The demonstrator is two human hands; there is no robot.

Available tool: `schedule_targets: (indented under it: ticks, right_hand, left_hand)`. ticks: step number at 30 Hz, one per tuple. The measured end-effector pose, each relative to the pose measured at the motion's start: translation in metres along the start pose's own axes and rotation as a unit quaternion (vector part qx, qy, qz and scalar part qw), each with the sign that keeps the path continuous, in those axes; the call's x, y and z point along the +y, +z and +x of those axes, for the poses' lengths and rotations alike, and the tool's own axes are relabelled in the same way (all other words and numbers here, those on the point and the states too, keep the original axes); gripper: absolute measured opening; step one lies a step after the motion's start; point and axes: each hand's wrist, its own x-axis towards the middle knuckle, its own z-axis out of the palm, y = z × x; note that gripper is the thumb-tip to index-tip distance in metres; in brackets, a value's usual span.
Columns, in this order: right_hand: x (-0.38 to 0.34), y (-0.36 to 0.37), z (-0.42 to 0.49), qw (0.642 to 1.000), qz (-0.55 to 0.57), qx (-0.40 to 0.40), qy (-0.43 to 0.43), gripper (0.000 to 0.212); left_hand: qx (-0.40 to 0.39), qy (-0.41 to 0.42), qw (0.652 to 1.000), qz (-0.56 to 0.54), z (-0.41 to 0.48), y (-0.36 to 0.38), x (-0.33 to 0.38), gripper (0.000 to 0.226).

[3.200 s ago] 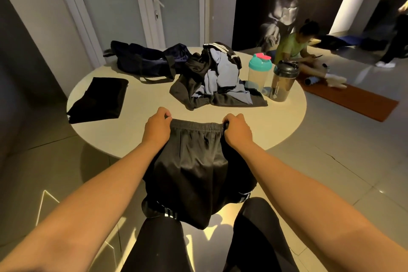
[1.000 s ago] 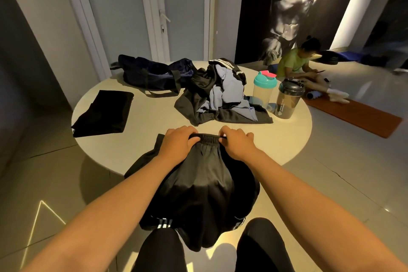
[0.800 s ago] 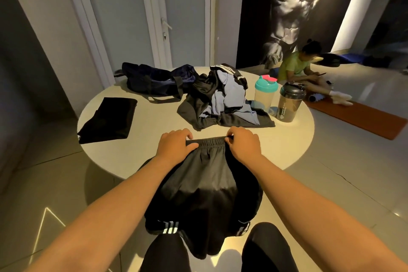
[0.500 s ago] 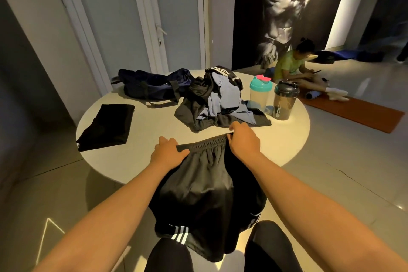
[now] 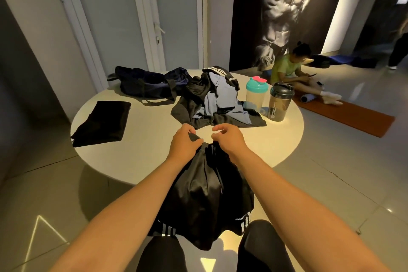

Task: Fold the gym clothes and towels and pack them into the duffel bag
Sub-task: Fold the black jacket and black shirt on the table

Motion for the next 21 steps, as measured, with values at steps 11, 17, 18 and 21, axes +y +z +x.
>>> schedule_targets:
  ticks: [11,17,18,21]
  right_hand:
    - [-0.003,0.042,-0.005,0.999,0.038,-0.017,-0.019,0.019]
    - [-0.008,0.066,-0.005,0.986,0.163,-0.031,0.016,0.020]
    - [-0.009,0.069,-0.006,0.982,0.186,-0.033,0.021,0.019]
    - [-0.010,0.077,-0.010,0.974,0.223,-0.035,0.025,0.023]
  left_hand:
    - [-0.024,-0.060,0.984,-0.166,-0.007,-0.022,-0.013,0.036]
    - [0.083,-0.076,0.966,-0.234,-0.012,-0.027,-0.017,0.024]
    - [0.083,-0.070,0.963,-0.247,-0.013,-0.028,-0.016,0.022]
    - [0.042,-0.053,0.959,-0.274,-0.019,-0.030,-0.013,0.020]
